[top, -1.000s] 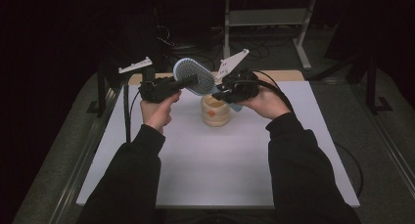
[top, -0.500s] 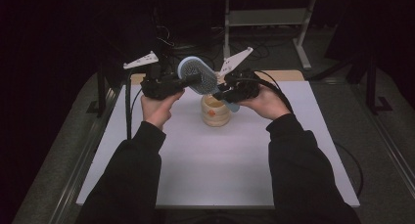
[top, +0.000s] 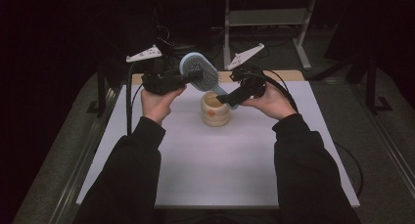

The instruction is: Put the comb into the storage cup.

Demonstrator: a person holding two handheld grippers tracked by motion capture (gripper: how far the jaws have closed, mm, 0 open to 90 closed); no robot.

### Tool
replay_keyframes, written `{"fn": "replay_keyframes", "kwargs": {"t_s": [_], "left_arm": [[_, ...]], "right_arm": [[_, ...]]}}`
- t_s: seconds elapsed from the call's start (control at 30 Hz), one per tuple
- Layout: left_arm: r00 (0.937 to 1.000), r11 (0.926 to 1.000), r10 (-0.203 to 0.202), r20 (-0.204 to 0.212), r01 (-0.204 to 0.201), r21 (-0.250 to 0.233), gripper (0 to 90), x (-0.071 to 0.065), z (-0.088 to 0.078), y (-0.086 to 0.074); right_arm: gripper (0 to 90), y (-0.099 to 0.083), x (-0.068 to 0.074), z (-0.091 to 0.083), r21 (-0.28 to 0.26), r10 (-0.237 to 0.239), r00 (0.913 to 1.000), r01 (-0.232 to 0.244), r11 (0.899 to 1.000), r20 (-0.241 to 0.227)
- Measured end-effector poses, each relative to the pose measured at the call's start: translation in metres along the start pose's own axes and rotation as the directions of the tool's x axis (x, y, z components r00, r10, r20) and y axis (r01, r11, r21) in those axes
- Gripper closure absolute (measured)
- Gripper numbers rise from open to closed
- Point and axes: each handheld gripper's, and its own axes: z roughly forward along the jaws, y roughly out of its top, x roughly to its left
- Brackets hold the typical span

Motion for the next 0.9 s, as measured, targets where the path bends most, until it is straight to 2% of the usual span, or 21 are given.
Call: {"fn": "replay_keyframes", "kwargs": {"t_s": [0.03, 0.1, 0.27, 0.3, 0.53, 0.57, 0.9], "left_arm": [[1.0, 1.0, 0.004, -0.004, -0.004, 0.002, 60.0, 0.0, 0.0, 0.001], [0.9998, 0.9999, 0.015, -0.009, -0.015, 0.008, 60.0, 0.0, 0.001, 0.004], [0.9995, 0.9996, 0.026, -0.016, -0.026, 0.01, 60.0, -0.001, 0.002, 0.009], [0.9989, 0.9992, 0.04, -0.025, -0.039, 0.011, 60.0, -0.001, 0.003, 0.013], [0.9979, 0.9981, 0.058, -0.031, -0.057, 0.023, 59.9, 0.0, 0.004, 0.02], [0.9979, 0.9982, 0.057, -0.029, -0.056, 0.022, 59.9, 0.001, 0.005, 0.022], [0.9975, 0.998, 0.062, -0.034, -0.062, 0.014, 59.8, 0.003, 0.004, 0.032]], "right_arm": [[3.8, -0.003, -0.002, -0.002, -0.006, 0.013, 0.9998, -0.013, 1.0, 0.012], [0.1, -0.006, -0.004, -0.003, -0.013, 0.034, 0.9991, -0.034, 0.999, 0.024], [0.0, -0.014, -0.007, -0.007, -0.046, 0.047, 0.9989, -0.046, 0.998, 0.011], [0.0, -0.019, -0.009, -0.011, -0.064, 0.065, 0.9978, -0.065, 0.996, 0.006], [0.0, -0.034, -0.009, -0.015, -0.079, 0.085, 0.9963, -0.084, 0.993, 0.009], [0.0, -0.039, -0.008, -0.017, -0.097, 0.089, 0.996, -0.087, 0.991, 0.01], [0.0, -0.065, -0.004, -0.022, -0.107, 0.114, 0.9934, -0.112, 0.988, 0.01]]}}
